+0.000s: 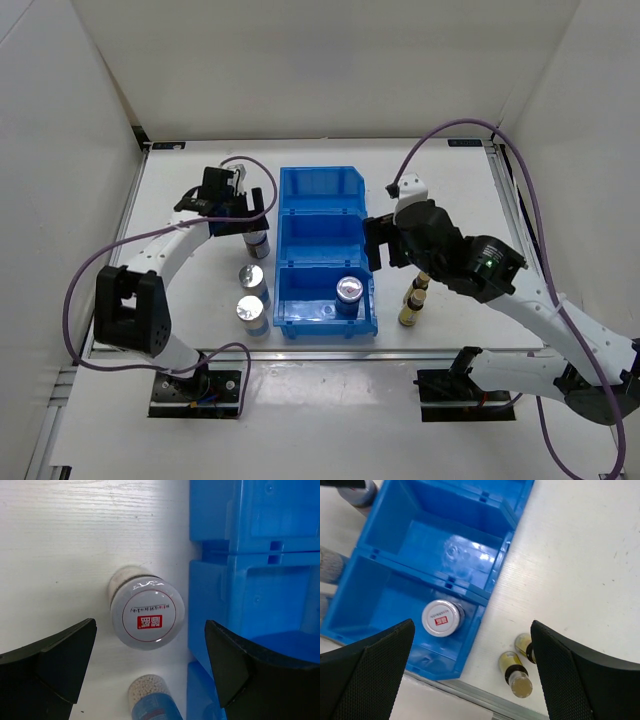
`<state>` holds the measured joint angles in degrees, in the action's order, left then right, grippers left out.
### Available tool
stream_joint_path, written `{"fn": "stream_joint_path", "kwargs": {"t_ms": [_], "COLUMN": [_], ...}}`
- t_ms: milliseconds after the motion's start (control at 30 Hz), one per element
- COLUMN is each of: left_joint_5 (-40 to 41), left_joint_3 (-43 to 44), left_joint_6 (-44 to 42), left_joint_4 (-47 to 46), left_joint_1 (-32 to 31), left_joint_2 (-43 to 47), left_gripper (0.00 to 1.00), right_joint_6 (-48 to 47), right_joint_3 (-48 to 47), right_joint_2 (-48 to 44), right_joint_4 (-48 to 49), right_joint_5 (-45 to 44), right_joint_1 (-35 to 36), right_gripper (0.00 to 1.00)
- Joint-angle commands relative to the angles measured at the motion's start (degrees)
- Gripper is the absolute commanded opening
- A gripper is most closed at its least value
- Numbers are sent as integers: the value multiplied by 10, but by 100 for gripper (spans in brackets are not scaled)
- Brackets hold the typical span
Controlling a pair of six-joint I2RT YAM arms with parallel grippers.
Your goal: Organize the condiment bottles
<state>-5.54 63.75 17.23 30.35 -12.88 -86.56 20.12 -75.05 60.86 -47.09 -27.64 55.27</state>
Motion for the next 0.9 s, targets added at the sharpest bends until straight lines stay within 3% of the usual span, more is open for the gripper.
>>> {"fn": "stream_joint_path", "kwargs": {"t_ms": [0,133,267,367,433,500,533,867], "left_joint_5": [10,22,22,15,10,4,4,-24], "left_joint_3": [32,60,86,91,96,118,126,231], "left_joint_6": [-12,-12,-25,-25,-25,-19,-11,9], "left_joint_4": [24,36,67,67,73,86,91,121], "left_joint_1": [-1,-1,-1,-1,-1,-1,-1,-1], "left_joint_2": [-11,-55,-89,-95,-95,-82,-73,61], "left_gripper": [100,100,93,83,69,52,49,37], "right_joint_6": [-1,4,-1,-12,-12,-12,-12,17], "right_joint_3": [13,30,35,19,14,14,14,8], "right_joint_2": [-1,-1,-1,13,18,18,18,2], "right_joint_4": [-12,-12,1,1,-5,-5,-5,-45], "right_joint_5": [-24,-29,-35,-35,-40,-56,-56,-97], "right_joint_1": [3,3,3,3,3,3,3,3], "right_gripper": [100,100,100,100,100,100,100,100]}}
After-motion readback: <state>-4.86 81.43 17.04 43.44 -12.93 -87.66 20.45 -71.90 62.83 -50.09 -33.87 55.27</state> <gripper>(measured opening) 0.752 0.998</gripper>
